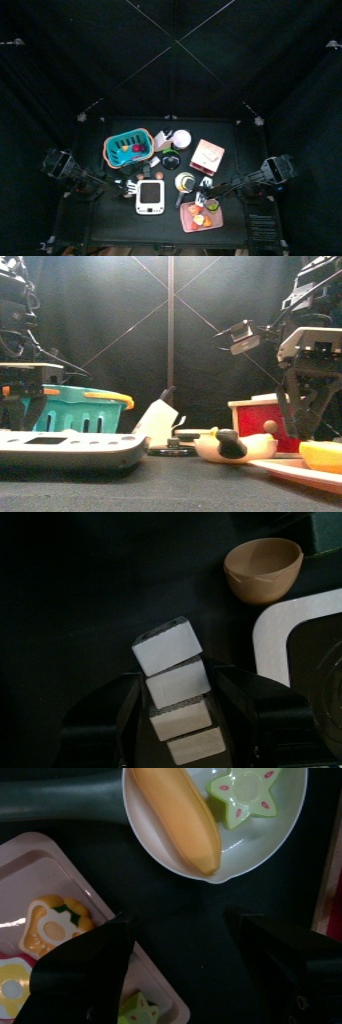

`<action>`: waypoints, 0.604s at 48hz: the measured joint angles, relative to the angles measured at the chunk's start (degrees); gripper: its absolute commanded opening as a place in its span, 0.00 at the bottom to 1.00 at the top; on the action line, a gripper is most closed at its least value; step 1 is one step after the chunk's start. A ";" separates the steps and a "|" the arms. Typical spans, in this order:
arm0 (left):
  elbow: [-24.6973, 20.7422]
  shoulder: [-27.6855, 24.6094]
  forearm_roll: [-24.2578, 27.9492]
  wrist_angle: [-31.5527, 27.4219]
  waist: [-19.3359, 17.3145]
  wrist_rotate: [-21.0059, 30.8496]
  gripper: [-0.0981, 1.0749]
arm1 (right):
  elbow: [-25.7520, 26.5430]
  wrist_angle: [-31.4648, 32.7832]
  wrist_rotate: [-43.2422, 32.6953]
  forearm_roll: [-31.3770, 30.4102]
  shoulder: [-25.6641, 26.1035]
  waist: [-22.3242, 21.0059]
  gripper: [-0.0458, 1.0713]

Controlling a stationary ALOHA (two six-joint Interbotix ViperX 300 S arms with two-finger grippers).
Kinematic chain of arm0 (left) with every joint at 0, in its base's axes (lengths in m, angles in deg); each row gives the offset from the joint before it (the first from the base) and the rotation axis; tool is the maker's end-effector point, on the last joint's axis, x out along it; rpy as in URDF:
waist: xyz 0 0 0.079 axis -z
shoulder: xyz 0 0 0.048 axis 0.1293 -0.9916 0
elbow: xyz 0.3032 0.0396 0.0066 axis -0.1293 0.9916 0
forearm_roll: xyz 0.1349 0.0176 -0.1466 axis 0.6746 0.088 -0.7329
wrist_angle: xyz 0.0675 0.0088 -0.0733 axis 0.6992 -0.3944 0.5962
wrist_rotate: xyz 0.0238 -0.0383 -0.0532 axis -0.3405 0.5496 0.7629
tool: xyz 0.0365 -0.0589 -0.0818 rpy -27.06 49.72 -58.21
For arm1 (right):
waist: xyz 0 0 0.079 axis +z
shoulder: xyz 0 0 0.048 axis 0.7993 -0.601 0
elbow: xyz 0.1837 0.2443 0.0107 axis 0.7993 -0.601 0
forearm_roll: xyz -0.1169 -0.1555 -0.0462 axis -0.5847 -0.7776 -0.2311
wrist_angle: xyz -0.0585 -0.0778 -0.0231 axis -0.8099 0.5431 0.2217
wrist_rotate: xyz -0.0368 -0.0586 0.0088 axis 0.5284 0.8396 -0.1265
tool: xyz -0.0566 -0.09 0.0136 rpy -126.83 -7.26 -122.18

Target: Place white sushi roll on stove

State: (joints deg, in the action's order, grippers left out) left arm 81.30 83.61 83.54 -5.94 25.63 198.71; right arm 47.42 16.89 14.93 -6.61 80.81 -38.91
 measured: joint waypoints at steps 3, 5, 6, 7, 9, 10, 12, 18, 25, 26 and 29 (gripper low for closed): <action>-0.18 0.26 0.09 0.00 -0.09 -0.26 0.68 | 0.00 0.09 0.00 0.00 0.00 0.00 0.93; -0.53 0.79 0.18 -0.18 -0.09 -0.35 0.68 | 0.09 0.09 0.00 0.00 0.09 0.00 0.93; -0.62 1.05 0.35 -0.35 -0.09 -0.35 0.68 | 0.09 0.09 0.00 0.00 0.00 0.00 0.93; -0.88 1.49 0.62 -0.53 -0.09 -0.35 0.68 | 0.18 0.09 0.00 0.00 0.09 -0.18 0.93; -1.32 2.46 1.05 -0.97 -0.09 -0.44 0.68 | 0.26 0.09 0.00 0.09 0.00 0.00 0.93; -1.49 2.90 1.23 -1.23 -0.09 -0.44 0.68 | 0.35 0.09 0.00 0.09 0.00 0.00 0.93; -2.02 4.04 1.67 -2.20 -0.09 -0.53 0.68 | 0.44 0.09 0.00 0.09 0.00 0.00 0.93; -3.16 7.82 2.20 -5.45 0.00 -0.97 0.68 | 0.44 0.26 0.00 0.00 0.00 0.00 0.93; -3.69 13.97 2.37 -7.38 0.09 -3.25 0.68 | 0.44 0.26 0.00 -0.09 0.00 -0.18 0.93; -3.78 14.85 2.37 -7.38 0.18 -3.69 0.68 | 0.44 0.26 0.00 -0.18 0.00 0.00 0.93; -4.22 17.93 2.46 -7.12 -0.18 -5.27 0.68 | 0.44 0.35 0.00 -0.35 0.09 -0.18 0.93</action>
State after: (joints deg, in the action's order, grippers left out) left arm 77.08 101.54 86.00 -13.06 25.45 193.44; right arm 47.86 17.25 14.93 -6.96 80.89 -39.09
